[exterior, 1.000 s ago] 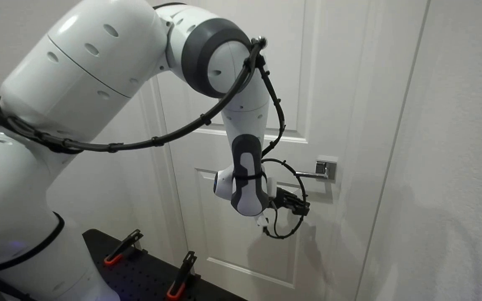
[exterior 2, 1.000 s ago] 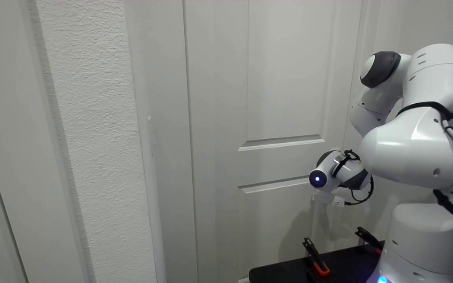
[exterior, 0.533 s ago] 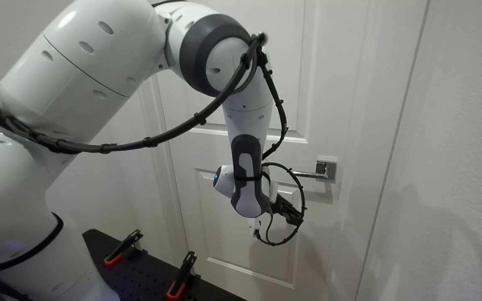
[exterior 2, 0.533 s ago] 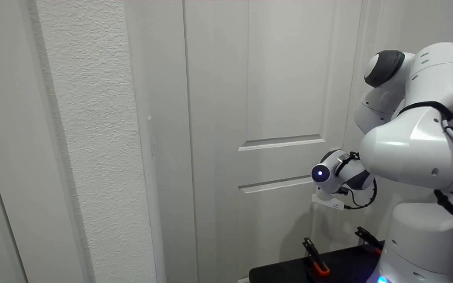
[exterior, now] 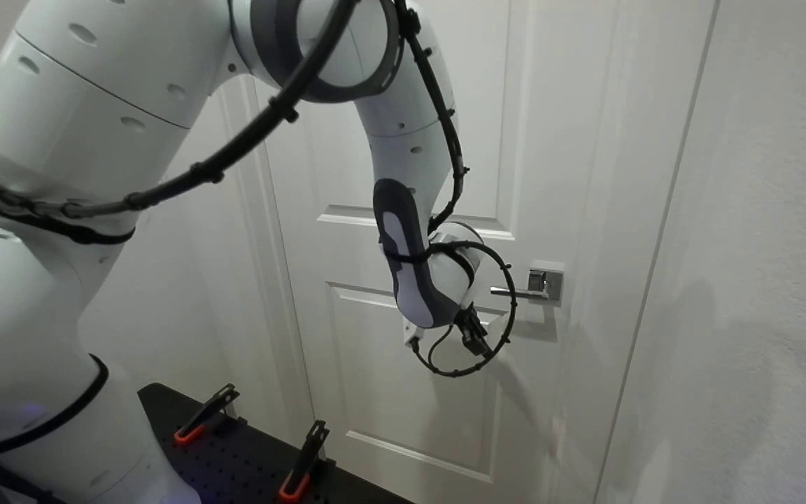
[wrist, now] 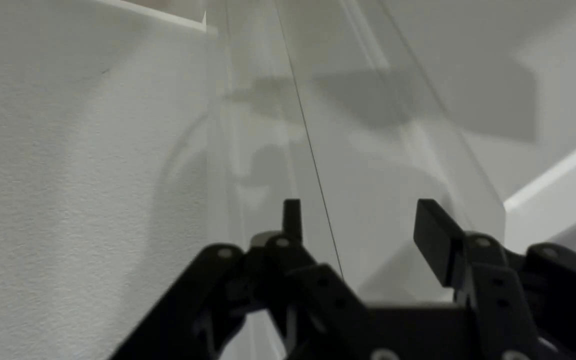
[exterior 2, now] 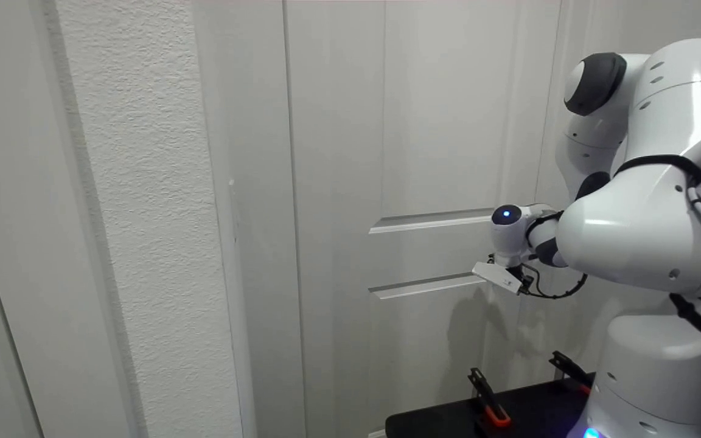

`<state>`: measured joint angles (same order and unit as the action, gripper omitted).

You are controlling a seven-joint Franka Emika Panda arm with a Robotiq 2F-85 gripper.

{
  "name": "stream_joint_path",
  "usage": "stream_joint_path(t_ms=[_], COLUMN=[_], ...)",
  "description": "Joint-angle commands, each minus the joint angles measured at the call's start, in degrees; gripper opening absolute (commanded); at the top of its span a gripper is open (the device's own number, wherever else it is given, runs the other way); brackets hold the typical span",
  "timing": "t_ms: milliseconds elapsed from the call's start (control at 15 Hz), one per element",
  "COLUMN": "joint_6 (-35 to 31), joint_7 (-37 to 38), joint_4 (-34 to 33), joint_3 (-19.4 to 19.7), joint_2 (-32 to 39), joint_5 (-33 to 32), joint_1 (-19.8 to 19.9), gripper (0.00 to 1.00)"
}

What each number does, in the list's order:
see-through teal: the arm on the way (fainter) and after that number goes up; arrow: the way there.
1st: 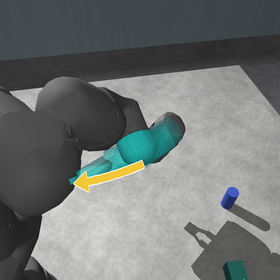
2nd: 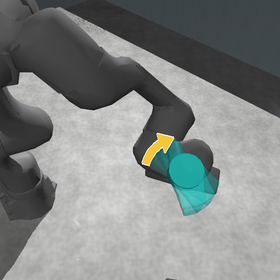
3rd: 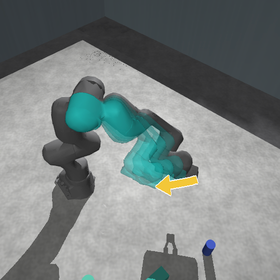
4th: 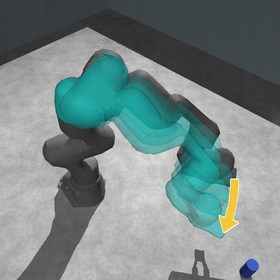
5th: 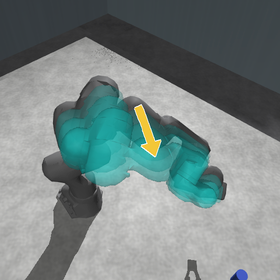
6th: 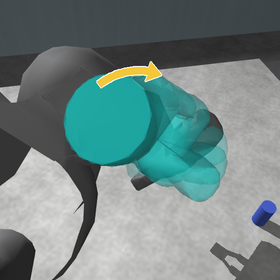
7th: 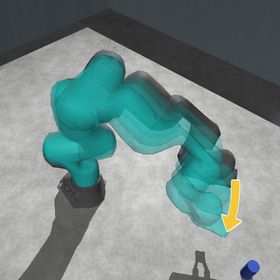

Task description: Open the door.

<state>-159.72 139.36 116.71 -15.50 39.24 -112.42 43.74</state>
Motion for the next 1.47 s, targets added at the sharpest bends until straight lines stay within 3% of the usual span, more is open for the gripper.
stream_joint_path(t_ms=[0,67,400,933,1000,1067,1400], joint_6=[-5.7,-6.7,-6.3,-6.5,-10.9,-8.4,-8.2], joint_7=[-8.3,-11.3,-25.0,-37.7,-42.7,-41.2,-45.8], joint_4=[2.7,3.1,5.1,6.0,6.9,6.2,6.6], joint_3=[1.3,1.7,-1.0,-7.5,1.6,-7.2,-8.4], joint_2=[-5.0,-5.8,-8.1,-12.4,-14.8,-13.3,-14.5], joint_5=[11.9,15.7,32.0,46.2,54.4,50.6,55.4], joint_1=[-0.4,-0.7,1.3,7.4,-1.0,7.5,9.6], gripper=[0.92,0.99,1.00,1.00,1.00,1.00,1.00])
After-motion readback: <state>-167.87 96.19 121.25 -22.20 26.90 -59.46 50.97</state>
